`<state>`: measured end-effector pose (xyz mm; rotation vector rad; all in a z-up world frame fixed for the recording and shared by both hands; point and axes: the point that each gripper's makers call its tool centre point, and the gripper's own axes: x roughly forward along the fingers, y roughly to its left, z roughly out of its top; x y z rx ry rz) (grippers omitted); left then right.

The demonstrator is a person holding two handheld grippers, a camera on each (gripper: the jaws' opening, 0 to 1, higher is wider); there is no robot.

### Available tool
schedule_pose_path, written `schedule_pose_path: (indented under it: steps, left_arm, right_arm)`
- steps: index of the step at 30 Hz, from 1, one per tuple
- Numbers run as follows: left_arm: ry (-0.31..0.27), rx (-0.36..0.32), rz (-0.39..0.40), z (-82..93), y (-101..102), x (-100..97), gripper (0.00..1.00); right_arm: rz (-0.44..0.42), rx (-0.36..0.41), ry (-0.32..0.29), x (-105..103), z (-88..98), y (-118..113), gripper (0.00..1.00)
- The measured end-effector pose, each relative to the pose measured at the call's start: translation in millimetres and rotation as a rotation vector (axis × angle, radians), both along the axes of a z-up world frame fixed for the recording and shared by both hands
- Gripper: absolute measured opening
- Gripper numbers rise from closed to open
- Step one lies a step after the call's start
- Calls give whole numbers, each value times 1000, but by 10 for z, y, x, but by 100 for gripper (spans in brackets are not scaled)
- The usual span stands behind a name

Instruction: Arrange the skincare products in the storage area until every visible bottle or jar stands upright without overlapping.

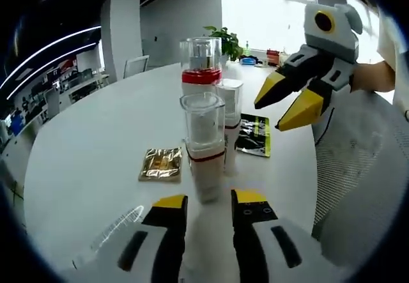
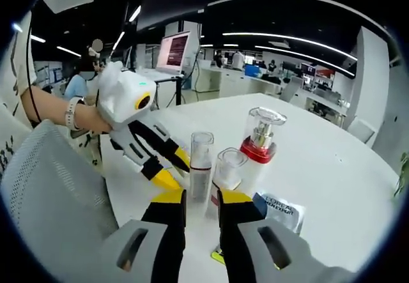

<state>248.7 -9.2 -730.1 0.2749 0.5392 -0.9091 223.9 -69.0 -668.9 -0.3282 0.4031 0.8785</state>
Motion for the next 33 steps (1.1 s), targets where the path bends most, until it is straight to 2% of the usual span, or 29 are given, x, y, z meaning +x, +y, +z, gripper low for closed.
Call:
schedule_pose_path:
  steps: [5, 10, 20, 29, 33]
  left_arm:
    - [-12, 8, 20, 2, -64, 71, 28]
    - [-12, 0, 46, 16, -63, 152, 26]
    - [-14, 25, 71, 32, 111, 185, 22]
    - [-17, 40, 77, 26, 144, 202, 8]
    - [-27, 42, 77, 38, 152, 227, 5]
  right_arm:
    - [-1, 5, 2, -1, -5, 2, 19]
    - [0, 6, 2, -1, -10, 4, 19]
    - [-2, 12, 2, 4, -5, -7, 19]
    - [4, 16, 1, -4, 1, 19, 18]
    - [3, 14, 4, -10, -4, 13, 18]
